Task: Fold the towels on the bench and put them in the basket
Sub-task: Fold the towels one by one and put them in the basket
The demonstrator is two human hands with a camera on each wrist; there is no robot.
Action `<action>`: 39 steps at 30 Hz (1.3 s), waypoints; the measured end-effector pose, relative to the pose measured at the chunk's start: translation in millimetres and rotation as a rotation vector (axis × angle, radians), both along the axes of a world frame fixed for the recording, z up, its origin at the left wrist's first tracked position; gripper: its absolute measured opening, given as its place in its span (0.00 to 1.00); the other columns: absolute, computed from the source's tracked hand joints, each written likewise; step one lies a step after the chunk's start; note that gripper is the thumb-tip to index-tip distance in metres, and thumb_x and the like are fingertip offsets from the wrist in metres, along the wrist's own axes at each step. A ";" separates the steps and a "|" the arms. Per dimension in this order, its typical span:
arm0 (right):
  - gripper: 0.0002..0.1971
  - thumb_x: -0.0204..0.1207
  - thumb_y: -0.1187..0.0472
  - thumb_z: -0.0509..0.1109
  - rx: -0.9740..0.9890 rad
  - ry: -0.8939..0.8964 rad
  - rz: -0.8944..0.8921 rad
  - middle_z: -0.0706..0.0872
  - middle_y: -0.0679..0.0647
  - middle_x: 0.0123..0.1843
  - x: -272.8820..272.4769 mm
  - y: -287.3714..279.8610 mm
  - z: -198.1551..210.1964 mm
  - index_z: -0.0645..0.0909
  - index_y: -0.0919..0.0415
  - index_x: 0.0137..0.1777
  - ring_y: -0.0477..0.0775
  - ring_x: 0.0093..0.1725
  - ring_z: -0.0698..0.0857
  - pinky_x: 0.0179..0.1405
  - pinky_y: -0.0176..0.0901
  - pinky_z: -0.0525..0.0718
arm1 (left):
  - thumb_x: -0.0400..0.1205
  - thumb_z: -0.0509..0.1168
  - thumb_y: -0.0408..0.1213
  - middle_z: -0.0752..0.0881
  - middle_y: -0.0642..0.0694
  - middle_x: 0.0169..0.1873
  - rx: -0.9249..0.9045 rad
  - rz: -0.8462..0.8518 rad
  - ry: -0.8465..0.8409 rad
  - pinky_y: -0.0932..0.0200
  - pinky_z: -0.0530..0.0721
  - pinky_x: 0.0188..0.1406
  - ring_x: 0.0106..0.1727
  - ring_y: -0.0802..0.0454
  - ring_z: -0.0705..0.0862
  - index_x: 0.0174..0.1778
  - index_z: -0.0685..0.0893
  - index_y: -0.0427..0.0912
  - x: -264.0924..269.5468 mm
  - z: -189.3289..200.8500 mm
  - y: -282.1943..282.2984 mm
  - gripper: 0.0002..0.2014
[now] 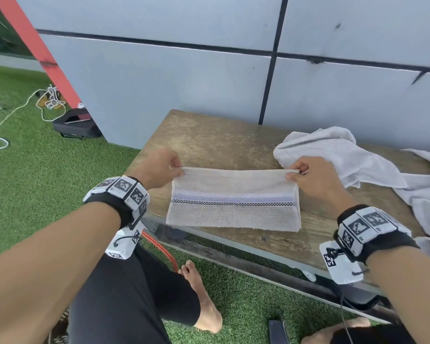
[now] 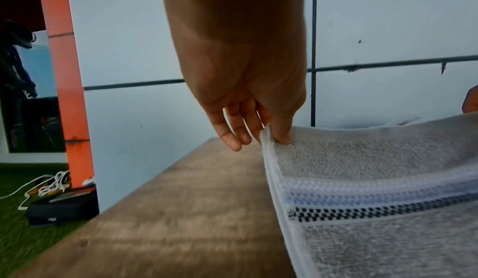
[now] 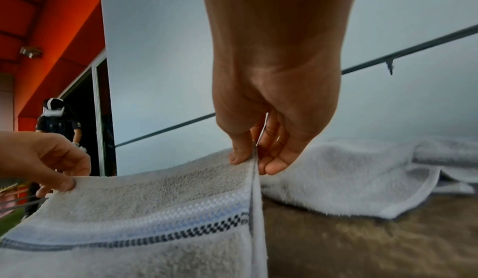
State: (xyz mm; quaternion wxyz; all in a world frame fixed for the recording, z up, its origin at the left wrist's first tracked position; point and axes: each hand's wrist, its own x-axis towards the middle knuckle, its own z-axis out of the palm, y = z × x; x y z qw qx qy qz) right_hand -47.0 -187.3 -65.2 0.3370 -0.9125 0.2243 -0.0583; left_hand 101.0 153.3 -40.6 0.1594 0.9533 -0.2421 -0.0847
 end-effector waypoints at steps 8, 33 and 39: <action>0.08 0.72 0.63 0.81 -0.057 -0.311 -0.123 0.87 0.51 0.47 -40.7 -18.9 68.0 0.85 0.57 0.47 0.48 0.42 0.84 0.38 0.14 0.70 | 0.80 0.75 0.38 0.82 0.59 0.35 -0.287 -0.060 -0.247 0.73 0.69 0.34 0.34 0.56 0.75 0.47 0.88 0.41 -23.9 62.7 -14.8 0.05; 0.23 0.82 0.44 0.70 -0.041 0.187 -0.029 0.82 0.53 0.29 -177.4 4.0 -41.0 0.79 0.62 0.32 0.51 0.30 0.78 0.37 0.47 0.78 | 0.84 0.63 0.55 0.76 0.48 0.22 0.132 0.137 0.098 0.61 0.69 0.18 0.18 0.49 0.78 0.30 0.70 0.44 -121.9 -55.6 -13.4 0.23; 0.18 0.83 0.54 0.69 0.011 0.145 -0.044 0.80 0.50 0.29 -179.5 3.9 -30.3 0.75 0.59 0.31 0.49 0.32 0.77 0.34 0.42 0.72 | 0.83 0.67 0.49 0.71 0.49 0.18 0.069 0.159 0.057 0.62 0.69 0.23 0.18 0.50 0.71 0.25 0.69 0.44 -119.1 -51.8 -10.6 0.24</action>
